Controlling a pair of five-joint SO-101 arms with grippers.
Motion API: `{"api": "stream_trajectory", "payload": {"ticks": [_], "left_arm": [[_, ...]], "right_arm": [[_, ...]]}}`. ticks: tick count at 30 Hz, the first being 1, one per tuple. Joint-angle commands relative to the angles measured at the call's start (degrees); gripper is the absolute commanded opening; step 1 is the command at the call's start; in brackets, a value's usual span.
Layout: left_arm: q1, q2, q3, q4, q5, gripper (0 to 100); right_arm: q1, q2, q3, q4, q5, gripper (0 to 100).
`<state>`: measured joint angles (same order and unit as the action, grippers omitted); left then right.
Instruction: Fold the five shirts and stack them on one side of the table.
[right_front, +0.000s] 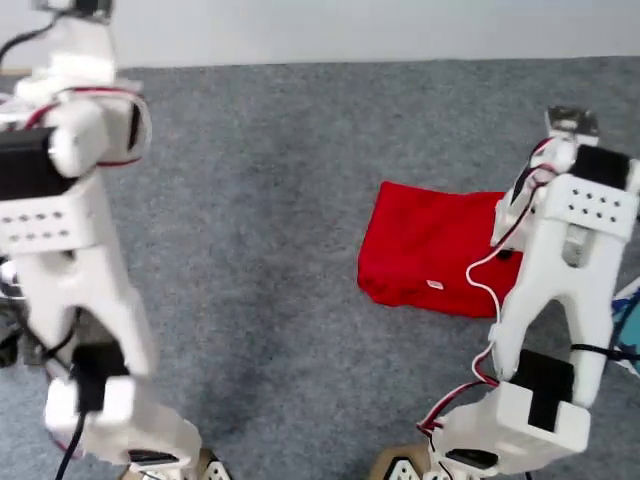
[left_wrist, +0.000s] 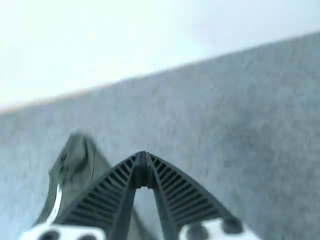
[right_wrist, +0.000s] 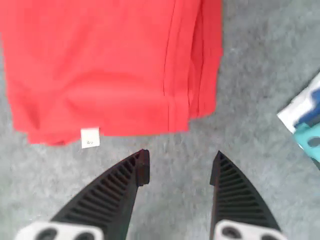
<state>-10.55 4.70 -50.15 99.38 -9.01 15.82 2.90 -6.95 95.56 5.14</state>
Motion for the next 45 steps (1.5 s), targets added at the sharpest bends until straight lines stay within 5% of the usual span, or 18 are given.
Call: {"api": "stream_trajectory", "payload": {"ticks": [1, 11, 18, 24, 45], "left_arm": [[-2.46, -10.81, 12.09, 1.23, 0.00, 0], [-8.70, -22.68, 29.23, 1.14, -0.44, 0], [-9.23, -23.30, 32.84, 1.14, -0.44, 0], [-9.23, -22.86, 33.19, 1.14, -0.44, 0], [-8.88, -22.86, 34.95, 1.14, -0.44, 0]], "right_arm": [[1.10, -3.21, 5.27, -9.45, 0.53, 20.6], [1.01, 1.71, 16.97, -30.02, 0.26, 20.4], [0.84, 10.51, 9.58, -26.86, 0.18, 19.3], [0.75, 12.00, 4.04, -22.90, 0.18, 0.4], [6.73, 12.44, -3.96, -16.66, 4.75, 0.9]]}}
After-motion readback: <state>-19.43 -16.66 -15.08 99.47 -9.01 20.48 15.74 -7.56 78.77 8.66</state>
